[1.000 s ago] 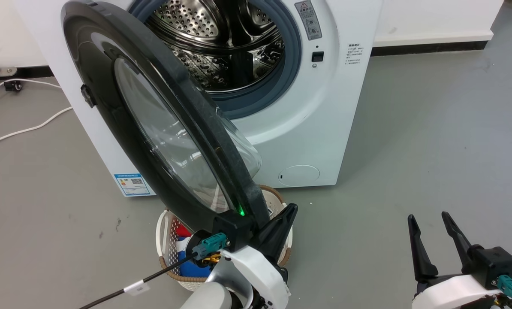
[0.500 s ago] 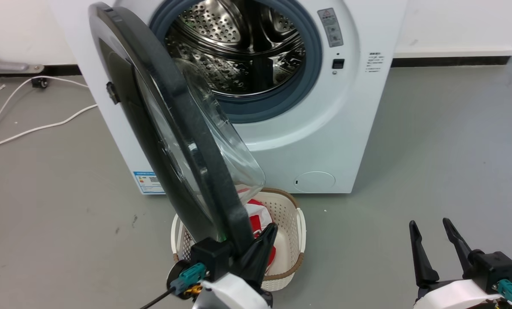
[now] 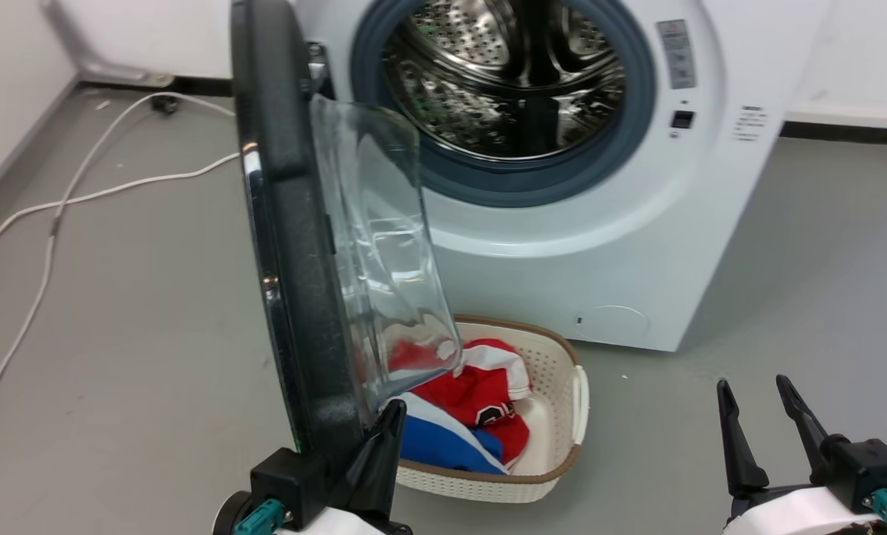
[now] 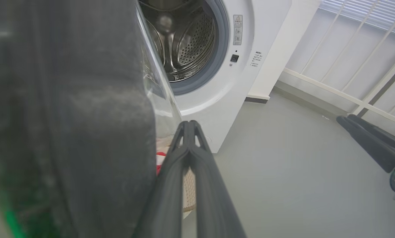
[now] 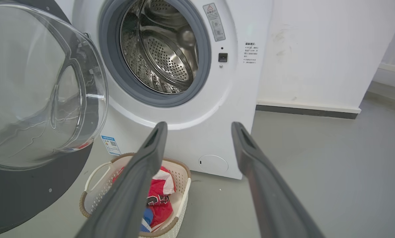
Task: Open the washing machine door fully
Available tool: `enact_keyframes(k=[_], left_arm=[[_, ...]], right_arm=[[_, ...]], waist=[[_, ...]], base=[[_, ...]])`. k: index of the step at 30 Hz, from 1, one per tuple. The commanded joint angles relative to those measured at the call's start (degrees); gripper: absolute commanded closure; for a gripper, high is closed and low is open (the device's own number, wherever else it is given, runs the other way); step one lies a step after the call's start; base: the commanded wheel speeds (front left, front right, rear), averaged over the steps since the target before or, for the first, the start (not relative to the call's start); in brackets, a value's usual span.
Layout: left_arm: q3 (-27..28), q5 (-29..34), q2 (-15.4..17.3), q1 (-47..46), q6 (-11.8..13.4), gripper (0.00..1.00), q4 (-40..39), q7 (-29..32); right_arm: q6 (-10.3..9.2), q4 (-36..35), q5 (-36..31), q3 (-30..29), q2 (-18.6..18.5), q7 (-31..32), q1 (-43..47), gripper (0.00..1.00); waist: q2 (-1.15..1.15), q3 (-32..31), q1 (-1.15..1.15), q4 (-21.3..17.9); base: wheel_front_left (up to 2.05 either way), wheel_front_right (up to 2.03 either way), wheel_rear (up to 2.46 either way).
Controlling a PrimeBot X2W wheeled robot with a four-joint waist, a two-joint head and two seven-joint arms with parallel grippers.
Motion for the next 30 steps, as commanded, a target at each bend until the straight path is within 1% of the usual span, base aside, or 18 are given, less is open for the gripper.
enact_keyframes(k=[1, 9, 11, 12, 16, 21, 28, 30], left_arm=[[0.8, 0.3, 0.6, 1.1, 1.0, 1.00, -1.2, -0.2], [3.2, -0.1, 1.6, 2.6, 3.0, 1.00, -3.8, -0.9], [4.3, -0.4, 2.4, 2.7, 3.3, 1.00, -3.8, -1.2], [4.3, -0.4, 2.4, 2.7, 3.3, 1.00, -3.8, -1.2], [6.6, -1.6, 3.6, 2.0, 2.9, 1.00, -2.4, -1.9], [10.0, -3.4, 5.4, -0.7, 1.4, 1.00, 1.4, -3.4], [15.8, -6.2, 8.2, -6.5, -1.0, 1.00, 8.0, -6.8], [17.6, -6.8, 9.1, -7.9, -1.3, 1.00, 9.7, -7.7]], right_arm=[[-0.01, -0.2, -0.3, -0.3, 0.1, 0.1, 0.7, 0.00], [-0.01, -1.0, -0.6, -1.7, 0.1, 0.6, 0.9, 0.00], [-0.01, -1.4, -0.6, -1.7, 0.1, 0.9, 0.6, 0.00], [-0.01, -1.4, -0.6, -1.7, 0.1, 0.9, 0.6, 0.00], [-0.01, -2.0, -0.8, -1.5, 0.1, 1.5, -0.3, 0.00], [-0.01, -3.0, -1.2, -1.1, 0.1, 2.1, -1.2, 0.00], [-0.01, -4.5, -2.5, -1.2, 0.1, 3.2, -2.6, 0.00], [-0.01, -4.7, -2.5, -1.5, 0.1, 3.5, -3.0, 0.00]], waist=[[0.00, 0.3, -0.01, 3.3], [0.00, 1.0, -0.01, 11.6], [0.00, 1.2, -0.01, 13.3], [0.00, 1.2, -0.01, 13.3], [0.00, 1.9, -0.01, 15.3], [0.00, 3.4, -0.01, 15.3], [0.00, 7.1, -0.01, 12.1], [0.00, 8.1, -0.01, 11.1]], base=[[0.00, 0.00, 0.00], [0.00, 0.00, 0.00], [0.00, 0.00, 0.00], [0.00, 0.00, 0.00], [0.00, 0.00, 0.00], [0.00, 0.00, 0.00], [0.00, 0.00, 0.00], [0.00, 0.00, 0.00]])
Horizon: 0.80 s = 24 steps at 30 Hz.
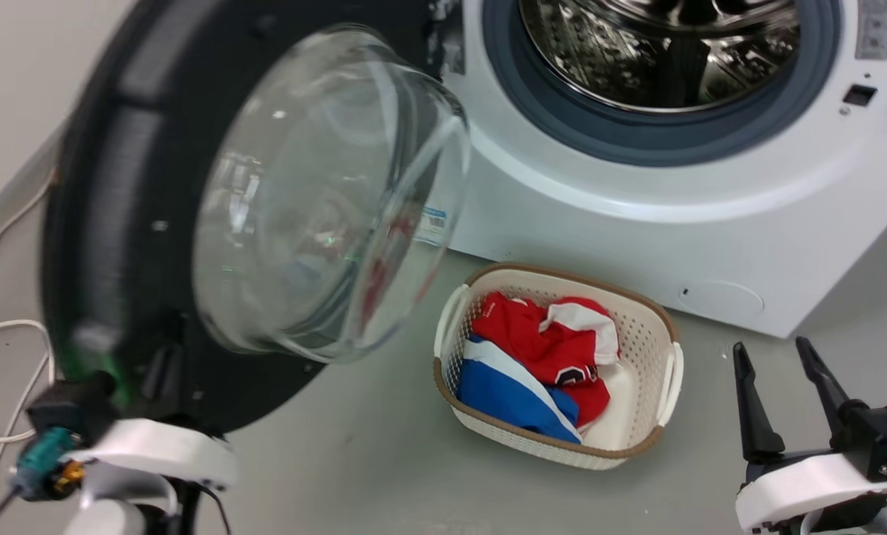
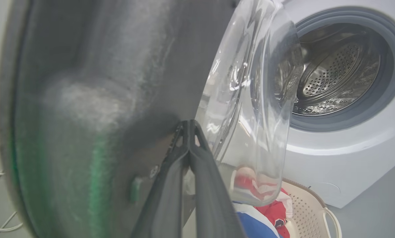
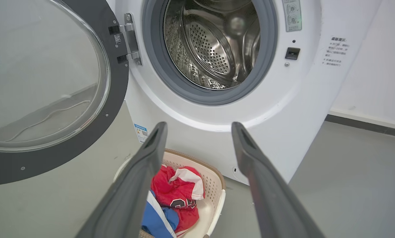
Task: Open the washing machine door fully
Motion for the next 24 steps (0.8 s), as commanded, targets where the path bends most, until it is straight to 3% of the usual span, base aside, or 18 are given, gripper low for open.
enact_keyframes(k=[1, 6, 17, 24], left_arm=[[2.0, -0.7, 1.1, -1.8, -0.1, 1.00, 1.2, -0.8], [6.2, -3.2, 3.8, -5.0, -1.8, 1.00, 6.4, -2.2], [14.6, -7.1, 8.7, -9.2, -2.8, 1.00, 17.0, -3.9], [15.5, -7.2, 9.9, -11.0, -4.1, 1.00, 21.3, -4.5]], right_arm=[[-0.01, -0.3, -0.2, -0.2, 0.1, 0.1, -1.0, 0.00], [-0.01, 0.0, -0.1, -0.3, 0.1, 0.1, -2.0, 0.00], [-0.01, 1.3, 0.0, -0.2, 0.1, -0.8, -3.9, 0.00], [-0.01, 2.1, -0.1, -0.2, 0.1, -1.1, -4.3, 0.00]], waist=[[0.00, 1.9, -0.01, -1.8], [0.00, 3.8, -0.01, -3.8], [0.00, 6.0, -0.01, -6.1], [0.00, 5.1, -0.01, -6.5]], base=[[0.00, 0.00, 0.00], [0.00, 0.00, 0.00], [0.00, 0.00, 0.00], [0.00, 0.00, 0.00]])
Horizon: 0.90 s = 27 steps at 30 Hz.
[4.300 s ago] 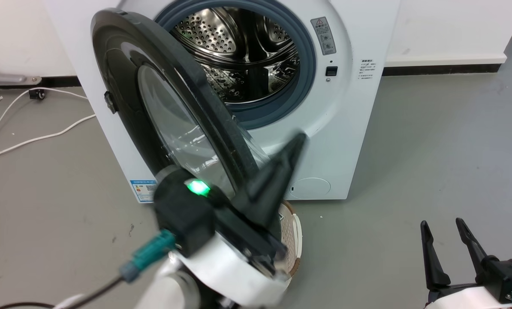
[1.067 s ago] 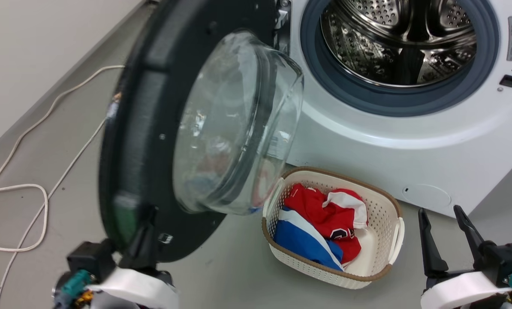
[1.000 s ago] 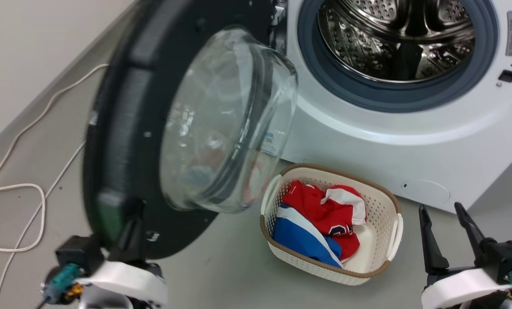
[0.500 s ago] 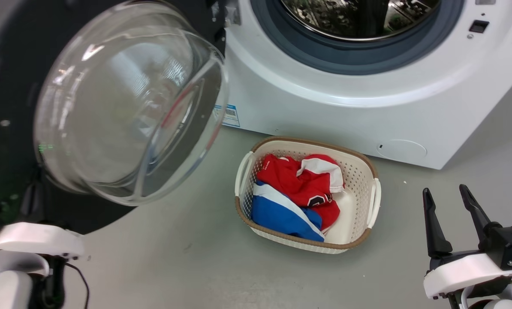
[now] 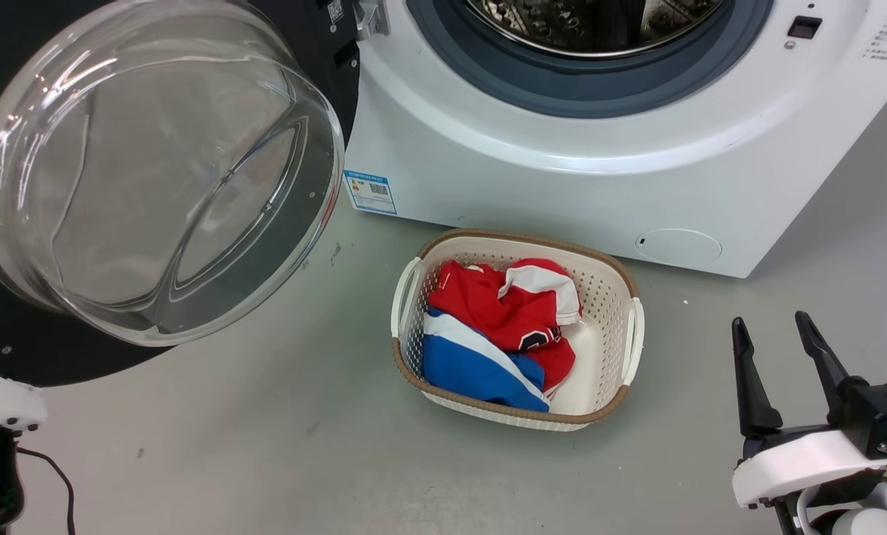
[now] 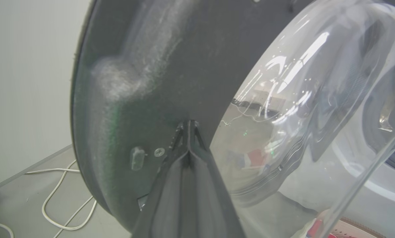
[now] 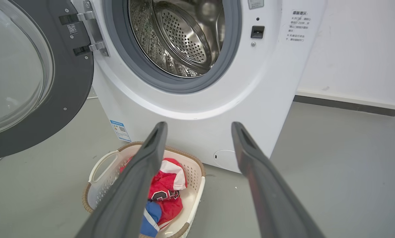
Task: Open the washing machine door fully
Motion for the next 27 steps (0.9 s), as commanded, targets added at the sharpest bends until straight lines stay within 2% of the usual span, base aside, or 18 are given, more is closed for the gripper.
enact_keyframes(k=[1, 8, 15, 19, 24, 27], left_arm=[[-0.1, 0.5, -0.1, -0.4, 0.0, 1.00, 0.4, -0.4], [-1.9, 2.2, -2.9, 3.7, 1.5, 1.00, -2.0, -0.9], [-6.5, 5.2, -5.6, 10.7, 4.2, 1.00, -10.8, 1.0], [-10.5, 6.9, -7.4, 13.5, 4.9, 1.00, -15.7, 2.8], [-16.0, 8.4, -10.0, 14.0, 3.9, 1.00, -18.7, 4.5], [-18.5, 9.0, -11.0, 12.2, 2.2, 1.00, -17.6, 4.1]], right_arm=[[-0.01, 0.2, 0.0, 0.0, 0.1, -0.3, -0.5, 0.00], [-0.01, 1.7, 1.4, 0.2, 0.1, -0.9, 1.4, 0.00], [-0.01, 2.6, 2.5, 0.7, 0.1, -1.1, 3.8, 0.00], [-0.01, 2.4, 2.3, 0.9, 0.1, -0.5, 4.9, 0.00], [-0.01, 1.7, 2.1, 1.4, 0.1, 0.1, 5.5, 0.00], [-0.01, 1.5, 2.3, 2.0, 0.1, 0.2, 5.3, 0.00]], waist=[[0.00, -0.6, -0.01, -0.1], [0.00, -4.8, -0.01, -0.3], [0.00, -9.5, -0.01, -0.7], [0.00, -11.2, -0.01, -1.3], [0.00, -12.1, -0.01, -3.2], [0.00, -12.3, -0.01, -5.0]], base=[[0.00, 0.00, 0.00], [0.00, 0.00, 0.00], [0.00, 0.00, 0.00], [0.00, 0.00, 0.00], [0.00, 0.00, 0.00], [0.00, 0.00, 0.00]])
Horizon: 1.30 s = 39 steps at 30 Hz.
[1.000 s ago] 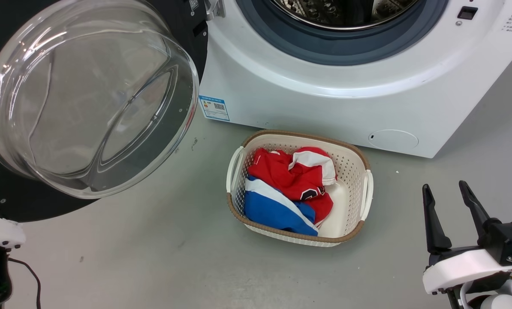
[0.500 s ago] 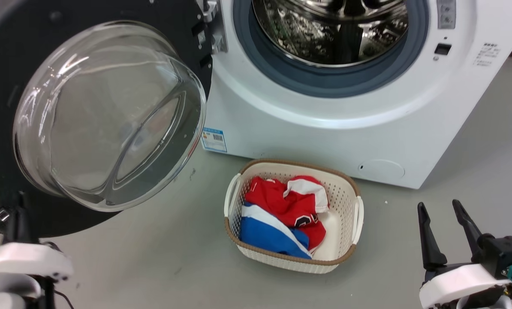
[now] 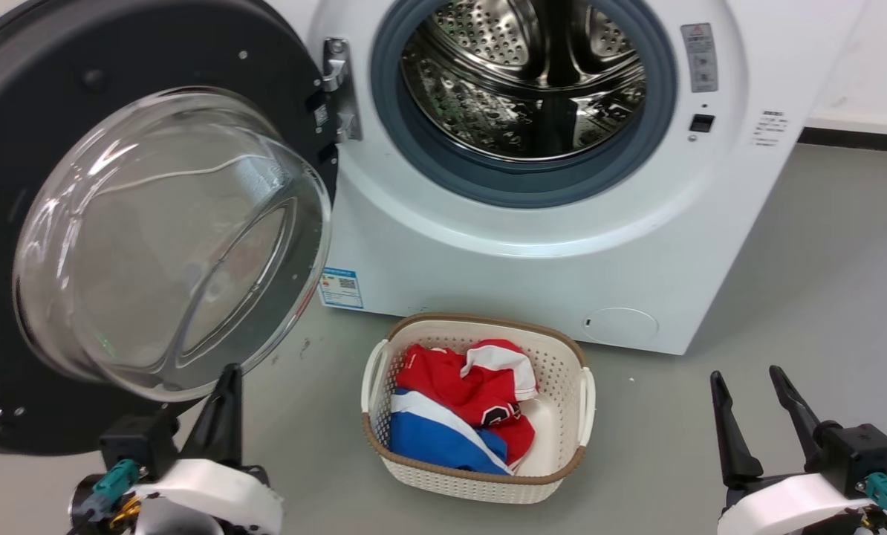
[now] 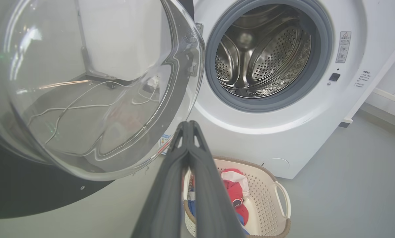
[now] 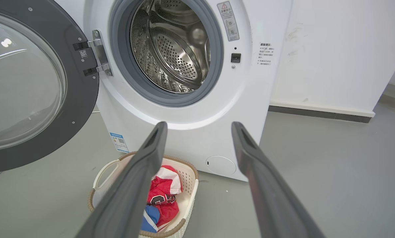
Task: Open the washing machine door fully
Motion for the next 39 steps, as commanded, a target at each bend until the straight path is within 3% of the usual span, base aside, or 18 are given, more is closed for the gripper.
enact_keyframes(k=[1, 10, 12, 14, 15, 17, 26, 33, 39], left_arm=[[-1.4, 0.7, -0.6, -1.9, -1.1, 1.00, 0.9, -0.7], [-3.2, 3.1, -2.4, -5.6, -3.0, 1.00, 5.9, -4.5], [-2.5, 3.4, -2.8, -6.0, -3.1, 0.91, 7.0, -5.2], [-1.8, 3.7, -3.1, -6.1, -3.3, 0.50, 7.9, -5.6], [-1.3, 4.1, -3.3, -6.1, -3.3, 0.25, 8.1, -5.7], [-0.3, 4.8, -3.9, -6.0, -3.3, 0.00, 8.5, -5.9], [4.5, 11.0, -7.1, -3.7, -3.4, 0.00, 5.7, -5.9], [8.0, 14.7, -10.4, -1.2, -5.0, 0.00, 4.5, -5.9], [9.0, 18.7, -11.0, 0.3, -6.1, 0.00, 5.4, -5.9]], right_arm=[[-0.01, -0.2, -0.3, 0.3, 0.1, 0.0, 0.4, 0.00], [-0.01, 0.1, -0.5, 1.4, 0.1, 0.0, -0.7, 0.00], [-0.01, 0.3, -0.4, 1.7, 0.1, -0.1, -0.9, 0.00], [-0.01, 0.4, -0.3, 1.8, 0.1, -0.2, -1.0, 0.00], [-0.01, 0.4, -0.1, 1.9, 0.1, -0.3, -0.9, 0.00], [-0.01, 0.5, 0.1, 1.9, 0.1, -0.5, -0.8, 0.00], [-0.01, 1.3, 0.0, 2.3, 0.1, -1.6, -1.1, 0.00], [-0.01, 1.6, -0.5, 1.8, 0.1, -2.2, -0.8, 0.00], [-0.01, 2.0, -0.6, 1.7, 0.1, -2.6, -0.6, 0.00]], waist=[[0.00, -0.2, 0.01, -2.0], [0.00, -0.4, 0.01, -7.4], [0.00, -0.4, 0.01, -8.5], [0.00, -0.4, 0.01, -9.2], [0.00, -0.4, 0.01, -9.4], [0.00, -0.4, 0.01, -9.8], [0.00, -0.4, 0.01, -10.2], [0.00, -0.6, 0.01, -9.8], [0.00, -1.1, 0.01, -10.2]], base=[[0.00, 0.00, 0.00], [0.00, 0.00, 0.00], [0.00, 0.00, 0.00], [0.00, 0.00, 0.00], [0.00, 0.00, 0.00], [0.00, 0.00, 0.00], [0.00, 0.00, 0.00], [0.00, 0.00, 0.00], [0.00, 0.00, 0.00]])
